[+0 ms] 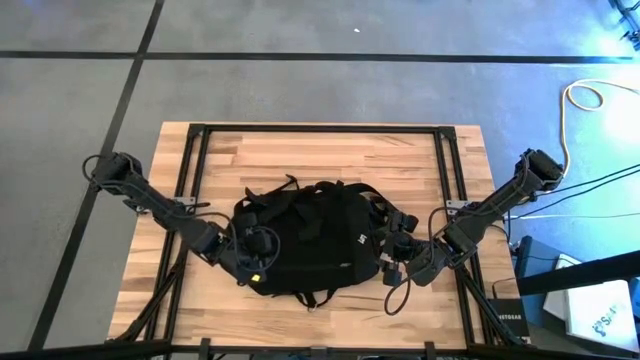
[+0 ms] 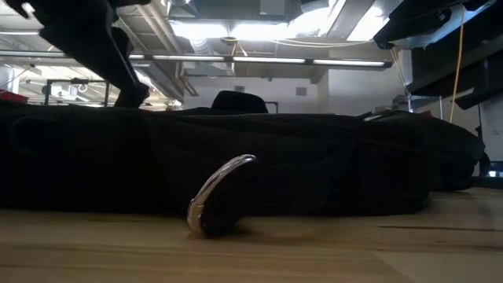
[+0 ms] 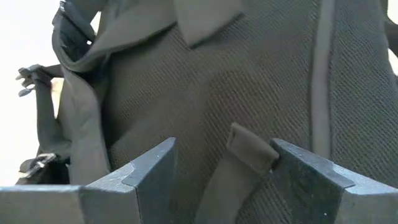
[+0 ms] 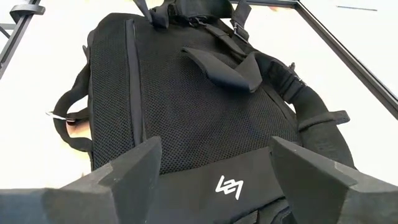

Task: Unpack backpack
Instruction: Prepare the black backpack, then open the black backpack

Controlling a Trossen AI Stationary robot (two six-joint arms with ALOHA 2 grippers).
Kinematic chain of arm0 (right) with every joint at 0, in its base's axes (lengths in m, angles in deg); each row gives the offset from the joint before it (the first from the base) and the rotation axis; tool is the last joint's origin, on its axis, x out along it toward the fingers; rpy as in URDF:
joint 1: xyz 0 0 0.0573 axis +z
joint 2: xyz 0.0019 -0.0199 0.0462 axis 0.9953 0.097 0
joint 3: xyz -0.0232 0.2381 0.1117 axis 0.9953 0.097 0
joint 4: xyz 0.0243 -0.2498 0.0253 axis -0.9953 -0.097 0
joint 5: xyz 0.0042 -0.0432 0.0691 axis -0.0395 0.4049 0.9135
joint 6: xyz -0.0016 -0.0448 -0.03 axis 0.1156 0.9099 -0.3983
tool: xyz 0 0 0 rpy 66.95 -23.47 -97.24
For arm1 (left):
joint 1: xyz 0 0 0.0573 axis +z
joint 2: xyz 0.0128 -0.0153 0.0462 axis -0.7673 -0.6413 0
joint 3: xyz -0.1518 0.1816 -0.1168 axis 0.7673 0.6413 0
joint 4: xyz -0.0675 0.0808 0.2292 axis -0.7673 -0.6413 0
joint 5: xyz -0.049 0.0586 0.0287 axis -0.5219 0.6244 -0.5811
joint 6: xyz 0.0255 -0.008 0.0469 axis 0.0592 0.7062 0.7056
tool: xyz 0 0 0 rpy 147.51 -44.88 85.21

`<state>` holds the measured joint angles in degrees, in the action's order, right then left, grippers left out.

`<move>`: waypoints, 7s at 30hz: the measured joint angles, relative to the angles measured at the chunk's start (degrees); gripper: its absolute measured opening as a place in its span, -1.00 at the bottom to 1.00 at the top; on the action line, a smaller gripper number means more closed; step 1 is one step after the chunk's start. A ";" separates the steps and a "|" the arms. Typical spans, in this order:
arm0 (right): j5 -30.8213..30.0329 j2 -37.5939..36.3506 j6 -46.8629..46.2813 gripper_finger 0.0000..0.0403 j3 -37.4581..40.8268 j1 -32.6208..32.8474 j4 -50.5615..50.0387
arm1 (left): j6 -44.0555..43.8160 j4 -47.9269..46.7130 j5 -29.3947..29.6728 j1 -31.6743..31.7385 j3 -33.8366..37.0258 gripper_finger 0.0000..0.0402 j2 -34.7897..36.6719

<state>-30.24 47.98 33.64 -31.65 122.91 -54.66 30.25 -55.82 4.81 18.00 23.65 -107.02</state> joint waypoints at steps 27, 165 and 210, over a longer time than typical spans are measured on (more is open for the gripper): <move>0.00 0.00 0.02 0.39 0.00 0.00 -0.61 | -5.89 -30.50 -16.22 -1.77 -2.05 -0.99 0.28; 13.71 10.88 -21.77 -0.97 21.73 -8.19 46.54 | 67.73 27.63 -45.74 23.32 -17.42 -0.40 -22.51; 21.68 10.88 -13.46 -0.95 18.95 -11.96 46.49 | 63.32 24.66 -58.07 24.58 -21.09 -0.23 -30.47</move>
<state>-8.56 58.86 20.17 -12.70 110.96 -8.17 93.58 -31.16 -53.26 42.58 2.56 -137.49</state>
